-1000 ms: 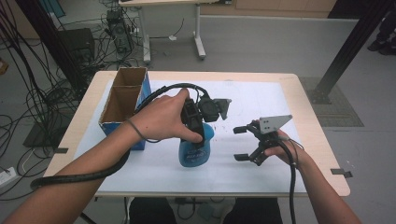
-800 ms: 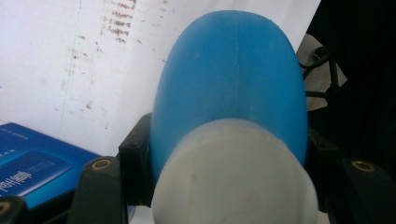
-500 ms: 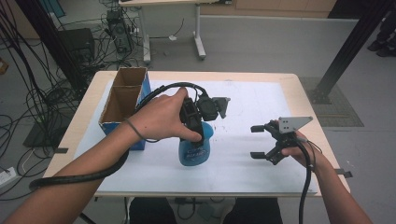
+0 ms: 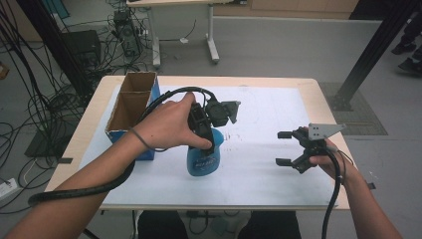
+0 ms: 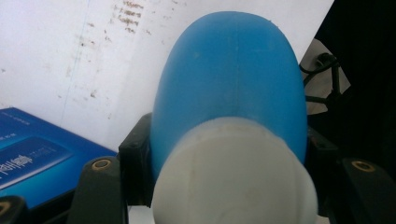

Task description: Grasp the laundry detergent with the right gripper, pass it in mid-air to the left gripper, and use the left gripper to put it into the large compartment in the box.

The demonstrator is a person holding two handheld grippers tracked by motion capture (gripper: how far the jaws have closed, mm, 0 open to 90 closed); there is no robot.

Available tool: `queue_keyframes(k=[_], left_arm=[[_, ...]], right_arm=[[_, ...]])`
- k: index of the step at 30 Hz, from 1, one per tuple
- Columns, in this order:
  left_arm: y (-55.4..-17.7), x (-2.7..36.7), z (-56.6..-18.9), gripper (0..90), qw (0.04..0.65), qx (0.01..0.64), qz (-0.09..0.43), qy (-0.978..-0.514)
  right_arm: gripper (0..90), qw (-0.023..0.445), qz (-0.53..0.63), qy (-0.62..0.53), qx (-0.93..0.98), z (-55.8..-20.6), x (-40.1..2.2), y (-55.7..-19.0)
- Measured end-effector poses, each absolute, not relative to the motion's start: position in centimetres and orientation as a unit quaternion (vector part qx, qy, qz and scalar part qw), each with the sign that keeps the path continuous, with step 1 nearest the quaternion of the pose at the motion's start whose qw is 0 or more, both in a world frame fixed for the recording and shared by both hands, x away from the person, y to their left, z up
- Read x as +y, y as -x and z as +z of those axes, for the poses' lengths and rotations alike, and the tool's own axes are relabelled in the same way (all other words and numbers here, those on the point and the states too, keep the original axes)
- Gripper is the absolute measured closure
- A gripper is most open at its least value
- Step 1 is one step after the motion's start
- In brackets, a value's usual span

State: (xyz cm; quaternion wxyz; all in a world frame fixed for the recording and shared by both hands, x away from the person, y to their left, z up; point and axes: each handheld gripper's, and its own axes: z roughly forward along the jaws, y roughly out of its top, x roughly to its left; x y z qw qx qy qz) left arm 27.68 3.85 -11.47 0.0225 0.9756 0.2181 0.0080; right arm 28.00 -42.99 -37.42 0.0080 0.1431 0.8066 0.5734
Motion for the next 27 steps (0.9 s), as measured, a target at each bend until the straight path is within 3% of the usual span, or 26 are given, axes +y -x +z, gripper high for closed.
queue_keyframes(k=[7, 14, 27], left_arm=[[-27.9, 3.8, -11.3, 37.7, 0.024, 0.237, 0.013, -0.971], [-28.1, 3.6, -10.9, 37.7, 0.024, 0.297, 0.03, -0.954], [-29.8, 4.0, -9.7, 37.7, 0.024, 0.385, 0.002, -0.922]], right_arm=[[3.0, 0.015, 0.575, -0.158, 0.803, -37.7, -43.5, -27.8], [3.0, 0.019, 0.573, -0.167, 0.802, -37.8, -43.5, -27.7], [3.0, 0.026, 0.566, -0.181, 0.804, -37.6, -43.9, -27.3]])
